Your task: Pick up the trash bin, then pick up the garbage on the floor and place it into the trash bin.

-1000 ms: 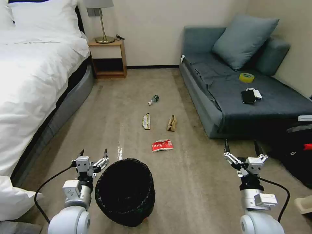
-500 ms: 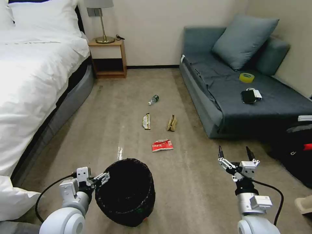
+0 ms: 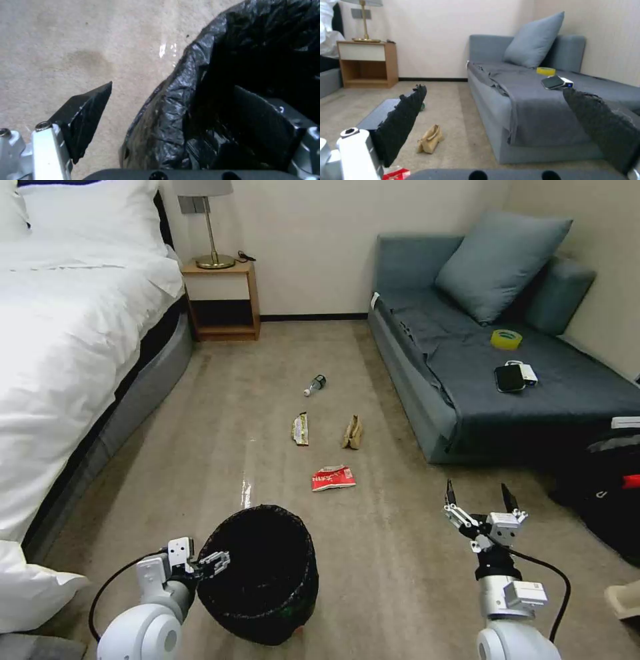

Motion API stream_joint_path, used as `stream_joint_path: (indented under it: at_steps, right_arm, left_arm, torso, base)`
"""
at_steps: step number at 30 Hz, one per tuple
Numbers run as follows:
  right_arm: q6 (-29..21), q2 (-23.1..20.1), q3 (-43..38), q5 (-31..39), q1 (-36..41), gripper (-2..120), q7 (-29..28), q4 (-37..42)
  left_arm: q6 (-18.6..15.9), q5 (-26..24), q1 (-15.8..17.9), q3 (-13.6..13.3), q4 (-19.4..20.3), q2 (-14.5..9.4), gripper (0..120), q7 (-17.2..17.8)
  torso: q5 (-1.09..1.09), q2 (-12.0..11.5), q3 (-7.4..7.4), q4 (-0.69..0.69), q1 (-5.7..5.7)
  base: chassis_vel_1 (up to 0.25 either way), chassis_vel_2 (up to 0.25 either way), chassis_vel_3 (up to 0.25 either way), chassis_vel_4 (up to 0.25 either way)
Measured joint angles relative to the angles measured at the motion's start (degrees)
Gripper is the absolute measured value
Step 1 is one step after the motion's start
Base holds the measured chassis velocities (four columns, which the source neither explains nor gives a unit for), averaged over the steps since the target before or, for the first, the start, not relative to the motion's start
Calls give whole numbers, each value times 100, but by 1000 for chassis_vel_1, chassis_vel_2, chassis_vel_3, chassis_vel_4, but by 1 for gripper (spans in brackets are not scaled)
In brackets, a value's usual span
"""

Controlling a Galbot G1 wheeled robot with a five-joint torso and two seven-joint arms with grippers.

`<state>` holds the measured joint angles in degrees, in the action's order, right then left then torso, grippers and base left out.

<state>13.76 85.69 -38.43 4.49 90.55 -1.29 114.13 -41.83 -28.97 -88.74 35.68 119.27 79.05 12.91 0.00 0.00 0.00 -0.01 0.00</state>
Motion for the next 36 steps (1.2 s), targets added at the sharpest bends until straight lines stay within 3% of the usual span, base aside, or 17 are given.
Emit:
stream_joint_path:
  at_steps: [11,13,18,25,36]
  right_arm:
    - [-39,1,6,29,-150,100,-97,-123]
    - [-41,32,5,23,-177,100,-120,-137]
    - [-45,71,8,14,-179,100,-149,-137]
    - [-53,56,0,13,-107,100,-178,-58]
    - [-460,-354,44,71,188,100,-125,255]
  left_arm:
    - [-16,-249,54,-1,-122,-40,60,-56]
    - [-2,-269,73,-10,-154,-76,47,-99]
    - [42,-243,80,-23,-174,-108,34,-177]
    - [114,-233,67,-26,-126,-140,5,-298]
    - [332,-186,-26,137,91,-208,4,-523]
  torso:
    - [0,0,0,0,0]
    - [0,0,0,1,0]
    - [0,0,0,1,0]
    - [0,0,0,1,0]
    - [0,0,0,1,0]
  base:
    - [0,0,0,0]
    - [0,0,0,0]
    - [0,0,0,0]
    - [0,0,0,0]
    - [0,0,0,0]
